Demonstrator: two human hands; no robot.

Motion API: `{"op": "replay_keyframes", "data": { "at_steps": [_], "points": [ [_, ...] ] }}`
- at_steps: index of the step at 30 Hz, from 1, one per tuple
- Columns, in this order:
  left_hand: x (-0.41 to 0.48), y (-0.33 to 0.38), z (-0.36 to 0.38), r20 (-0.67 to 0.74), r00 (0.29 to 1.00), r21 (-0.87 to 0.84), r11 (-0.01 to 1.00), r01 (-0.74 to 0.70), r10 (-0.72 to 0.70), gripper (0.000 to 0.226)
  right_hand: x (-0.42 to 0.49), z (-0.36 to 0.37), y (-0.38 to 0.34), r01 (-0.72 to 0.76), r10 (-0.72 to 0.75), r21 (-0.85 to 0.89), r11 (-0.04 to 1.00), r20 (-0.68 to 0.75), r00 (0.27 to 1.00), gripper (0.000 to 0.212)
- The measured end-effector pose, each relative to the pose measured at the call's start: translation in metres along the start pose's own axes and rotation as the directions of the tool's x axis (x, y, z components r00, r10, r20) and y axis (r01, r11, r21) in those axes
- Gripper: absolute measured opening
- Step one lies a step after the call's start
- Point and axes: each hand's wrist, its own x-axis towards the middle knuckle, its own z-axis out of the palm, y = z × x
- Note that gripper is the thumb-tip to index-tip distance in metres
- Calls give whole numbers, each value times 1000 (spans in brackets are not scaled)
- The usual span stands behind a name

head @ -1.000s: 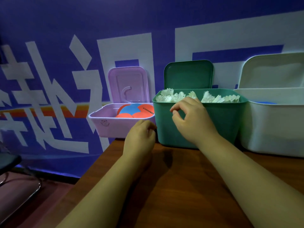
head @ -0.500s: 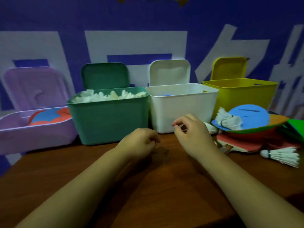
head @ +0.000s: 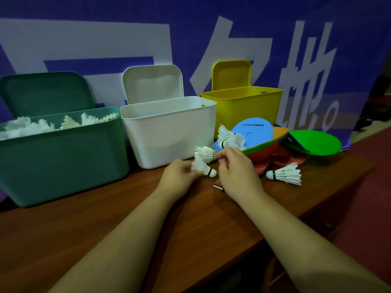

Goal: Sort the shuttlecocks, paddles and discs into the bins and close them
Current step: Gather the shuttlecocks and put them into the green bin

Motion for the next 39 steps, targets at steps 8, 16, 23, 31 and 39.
{"op": "replay_keyframes", "data": {
  "at_steps": [8, 16, 23, 31, 39],
  "points": [
    [-2, -18, -21, -316, 921, -306, 943, 128, -227, 25, 52, 19, -26, 74, -26, -193, 978, 242, 970, 45],
    [-1, -20, -27, -342, 855, -398, 885, 244, -390, 22, 54, 71, -33, 86, 126, -560, 824, 329, 936, 40],
    [0, -17, -27, -317, 862, -385, 884, 263, -395, 18, 46, 77, -28, 88, 102, -611, 787, 270, 957, 34],
    [-7, -12, -35, -427, 844, -283, 934, 217, -325, 31, 34, 71, -38, 93, 8, -527, 845, 185, 983, 25],
    [-20, 5, -79, -605, 770, 327, 945, 12, 200, 13, 23, 65, -52, 254, -240, -247, 935, 86, 967, 9]
  ]
}}
